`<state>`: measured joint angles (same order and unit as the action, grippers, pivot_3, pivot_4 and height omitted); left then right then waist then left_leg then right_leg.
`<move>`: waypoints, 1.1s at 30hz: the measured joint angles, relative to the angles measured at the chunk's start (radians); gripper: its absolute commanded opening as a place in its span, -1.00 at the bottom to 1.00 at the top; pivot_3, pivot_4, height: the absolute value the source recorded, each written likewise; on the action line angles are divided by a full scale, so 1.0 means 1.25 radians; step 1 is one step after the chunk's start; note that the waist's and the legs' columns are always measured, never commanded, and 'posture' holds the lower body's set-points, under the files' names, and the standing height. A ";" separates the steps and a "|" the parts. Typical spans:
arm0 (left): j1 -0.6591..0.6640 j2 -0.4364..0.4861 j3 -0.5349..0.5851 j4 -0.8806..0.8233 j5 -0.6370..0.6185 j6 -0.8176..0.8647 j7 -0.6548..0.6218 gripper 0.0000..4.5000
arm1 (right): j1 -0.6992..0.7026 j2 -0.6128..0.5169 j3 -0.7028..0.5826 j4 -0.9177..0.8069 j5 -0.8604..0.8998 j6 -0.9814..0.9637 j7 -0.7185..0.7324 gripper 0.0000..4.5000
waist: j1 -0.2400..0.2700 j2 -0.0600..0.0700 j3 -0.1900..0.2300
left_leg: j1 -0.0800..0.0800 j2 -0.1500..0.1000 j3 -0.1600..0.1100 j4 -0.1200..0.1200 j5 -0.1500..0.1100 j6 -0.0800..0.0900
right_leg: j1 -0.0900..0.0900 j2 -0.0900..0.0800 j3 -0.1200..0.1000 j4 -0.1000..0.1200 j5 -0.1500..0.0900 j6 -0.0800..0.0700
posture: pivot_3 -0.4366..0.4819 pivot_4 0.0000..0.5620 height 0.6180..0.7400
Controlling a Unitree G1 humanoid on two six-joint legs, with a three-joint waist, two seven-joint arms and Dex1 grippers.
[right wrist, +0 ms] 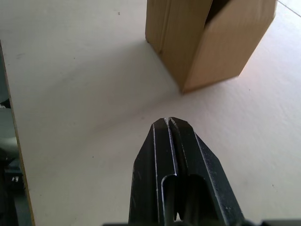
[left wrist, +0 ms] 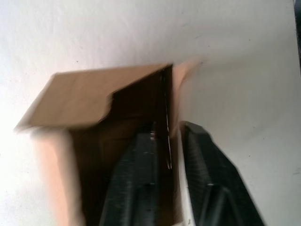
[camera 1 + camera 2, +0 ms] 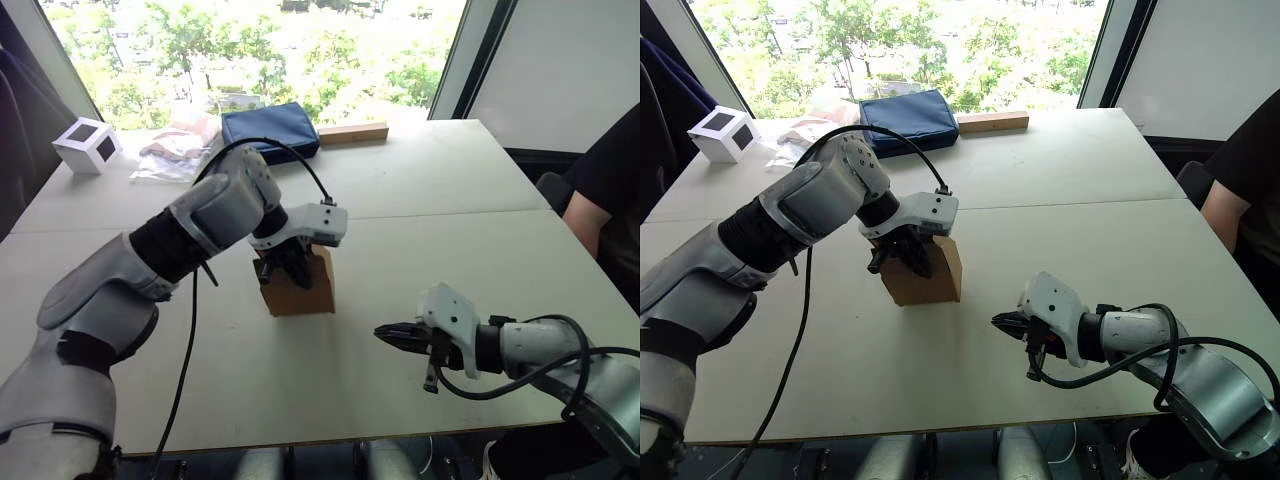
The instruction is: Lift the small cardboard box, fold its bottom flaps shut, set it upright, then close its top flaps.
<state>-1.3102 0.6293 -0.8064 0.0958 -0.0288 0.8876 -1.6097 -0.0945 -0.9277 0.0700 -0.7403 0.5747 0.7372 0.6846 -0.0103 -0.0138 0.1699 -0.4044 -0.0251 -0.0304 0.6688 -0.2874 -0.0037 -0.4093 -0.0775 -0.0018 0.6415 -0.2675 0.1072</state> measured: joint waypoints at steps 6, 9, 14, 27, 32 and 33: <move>-0.089 -0.011 0.004 0.022 -0.083 0.143 -0.001 0.37 | -0.011 0.007 0.003 0.034 -0.034 -0.007 0.016 -1.00 | 0.002 -0.001 0.000 | -0.001 -0.001 0.000 0.000 0.000 0.000 | 0.000 -0.001 0.000 0.000 0.000 0.000 | -0.05 -0.47 0.95; -0.162 -0.022 0.073 0.089 -0.161 0.193 -0.001 0.37 | -0.021 0.048 -0.017 0.048 -0.010 -0.009 0.019 -1.00 | 0.000 -0.001 0.000 | 0.000 0.000 0.000 0.000 0.000 0.000 | 0.000 0.000 0.000 0.000 0.000 0.001 | -0.05 -0.47 0.95; -0.187 -0.002 0.320 0.241 -0.234 0.227 0.071 0.37 | -0.026 0.162 -0.107 0.102 0.078 -0.003 -0.010 -1.00 | -0.006 0.001 0.000 | 0.004 0.000 0.001 -0.001 0.000 0.000 | 0.000 0.000 0.001 0.004 -0.002 0.000 | -0.05 -0.47 0.95; 0.618 0.047 0.795 -0.135 -0.262 0.135 0.523 -0.99 | -0.056 0.211 -0.005 0.268 -0.057 -0.082 -0.019 -1.00 | 0.005 -0.001 -0.001 | 0.007 -0.001 0.002 -0.002 0.001 -0.002 | 0.002 -0.004 0.004 0.005 -0.002 -0.002 | -0.05 -0.47 0.95; 0.816 -0.022 0.778 -0.170 -0.237 0.006 0.599 -0.99 | -0.089 0.257 0.069 0.352 -0.144 -0.145 -0.011 -1.00 | 0.018 -0.002 -0.001 | 0.009 -0.001 0.001 -0.002 0.001 -0.003 | 0.005 -0.006 0.003 0.005 -0.002 -0.002 | -0.05 -0.47 0.95; 0.828 -0.047 0.775 -0.175 -0.239 -0.013 0.617 -0.99 | -0.099 0.266 0.083 0.372 -0.162 -0.157 -0.008 -1.00 | 0.021 -0.002 -0.001 | 0.009 -0.001 0.001 -0.002 0.001 -0.003 | 0.005 -0.007 0.002 0.005 -0.002 -0.002 | -0.05 -0.47 0.95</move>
<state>-0.2748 0.5708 0.1627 -0.1228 -0.3275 0.8708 -0.8383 -0.2189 -0.5947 0.1733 -0.2752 0.3722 0.5404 0.6741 0.0160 -0.0161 0.1688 -0.3929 -0.0269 -0.0288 0.6659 -0.2859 -0.0077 -0.4034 -0.0859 0.0010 0.6476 -0.2704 0.1043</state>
